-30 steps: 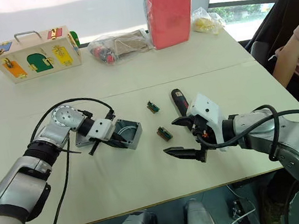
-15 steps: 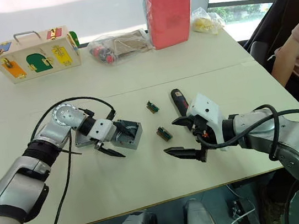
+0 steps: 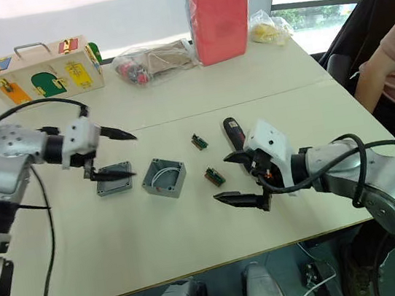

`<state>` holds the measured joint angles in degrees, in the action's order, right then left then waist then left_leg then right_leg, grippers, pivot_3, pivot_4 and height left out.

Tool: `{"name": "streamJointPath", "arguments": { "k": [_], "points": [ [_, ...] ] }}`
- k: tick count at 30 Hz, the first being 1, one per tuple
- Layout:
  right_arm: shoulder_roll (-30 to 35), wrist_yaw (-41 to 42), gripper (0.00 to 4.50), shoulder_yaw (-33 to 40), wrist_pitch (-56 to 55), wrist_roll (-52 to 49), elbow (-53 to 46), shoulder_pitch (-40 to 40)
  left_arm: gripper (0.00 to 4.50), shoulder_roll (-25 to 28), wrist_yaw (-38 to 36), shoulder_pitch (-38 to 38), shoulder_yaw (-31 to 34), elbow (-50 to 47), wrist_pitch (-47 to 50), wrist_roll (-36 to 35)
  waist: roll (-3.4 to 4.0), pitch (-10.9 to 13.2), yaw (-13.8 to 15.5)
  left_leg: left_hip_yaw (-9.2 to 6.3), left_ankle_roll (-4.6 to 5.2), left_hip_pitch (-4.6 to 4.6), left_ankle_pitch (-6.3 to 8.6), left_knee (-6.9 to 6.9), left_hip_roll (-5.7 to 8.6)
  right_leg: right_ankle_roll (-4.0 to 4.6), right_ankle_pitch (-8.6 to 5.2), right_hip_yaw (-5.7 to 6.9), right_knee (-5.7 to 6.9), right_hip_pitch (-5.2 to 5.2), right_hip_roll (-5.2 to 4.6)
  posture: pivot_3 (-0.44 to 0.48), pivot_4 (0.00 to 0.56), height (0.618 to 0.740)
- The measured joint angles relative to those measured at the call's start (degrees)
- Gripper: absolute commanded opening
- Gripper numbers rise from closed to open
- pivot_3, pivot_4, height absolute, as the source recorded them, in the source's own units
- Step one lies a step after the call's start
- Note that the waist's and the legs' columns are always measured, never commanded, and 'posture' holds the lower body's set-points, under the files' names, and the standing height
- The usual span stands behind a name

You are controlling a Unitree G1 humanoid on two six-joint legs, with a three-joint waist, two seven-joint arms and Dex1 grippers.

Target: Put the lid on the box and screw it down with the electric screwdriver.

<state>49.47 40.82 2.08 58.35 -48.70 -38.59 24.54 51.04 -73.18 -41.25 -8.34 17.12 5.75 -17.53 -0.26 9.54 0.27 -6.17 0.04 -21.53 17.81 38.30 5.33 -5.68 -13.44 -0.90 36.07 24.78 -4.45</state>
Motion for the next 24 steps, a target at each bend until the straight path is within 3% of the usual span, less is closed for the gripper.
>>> {"name": "streamJointPath", "arguments": {
  "k": [5,13,17,23,24],
  "points": [
    [-0.9,1.5,4.5,-1.6,-0.5,-0.3,2.3,5.8,4.46,-3.2,24.7,11.3,11.2,-11.5,23.7,0.6,-0.02,0.0,0.2,0.0,-0.01,-0.02,0.0,-0.02,0.0,0.0,0.0,-0.07,-0.01,0.02,-0.02,0.0,0.15,0.74],
    [-1.3,6.0,4.5,-7.1,-3.8,3.5,6.2,10.1,4.46,-11.7,47.7,19.1,16.1,-28.8,55.4,2.5,-0.09,0.0,0.4,-0.01,-0.25,0.02,-0.14,-0.02,0.02,0.0,0.0,-0.07,0.04,0.01,-0.04,0.0,0.15,0.74],
    [-1.7,8.0,4.5,-9.2,-5.5,5.9,7.8,11.5,4.46,-16.6,54.1,19.9,16.2,-30.8,62.4,3.6,-0.11,0.0,0.5,-0.02,-0.46,0.01,-0.25,-0.05,0.02,0.0,0.0,-0.06,0.04,0.03,-0.04,0.0,0.15,0.74],
    [-1.8,9.1,4.5,-9.7,-6.1,7.2,8.5,11.5,4.46,-20.1,58.3,19.9,17.4,-29.8,62.4,4.6,-0.09,-0.1,0.6,-0.02,-0.52,0.09,-0.28,-0.05,0.03,0.01,0.0,-0.06,0.04,-0.05,-0.08,0.0,0.15,0.74],
    [-1.7,9.1,4.5,-9.7,-6.1,7.3,8.5,11.5,4.22,-20.9,58.9,19.5,18.0,-29.1,62.1,4.6,-0.09,-0.1,0.6,-0.03,-0.53,0.12,-0.29,-0.06,0.03,0.01,0.0,-0.06,0.04,-0.07,-0.08,0.0,0.15,0.74]
  ]
}}
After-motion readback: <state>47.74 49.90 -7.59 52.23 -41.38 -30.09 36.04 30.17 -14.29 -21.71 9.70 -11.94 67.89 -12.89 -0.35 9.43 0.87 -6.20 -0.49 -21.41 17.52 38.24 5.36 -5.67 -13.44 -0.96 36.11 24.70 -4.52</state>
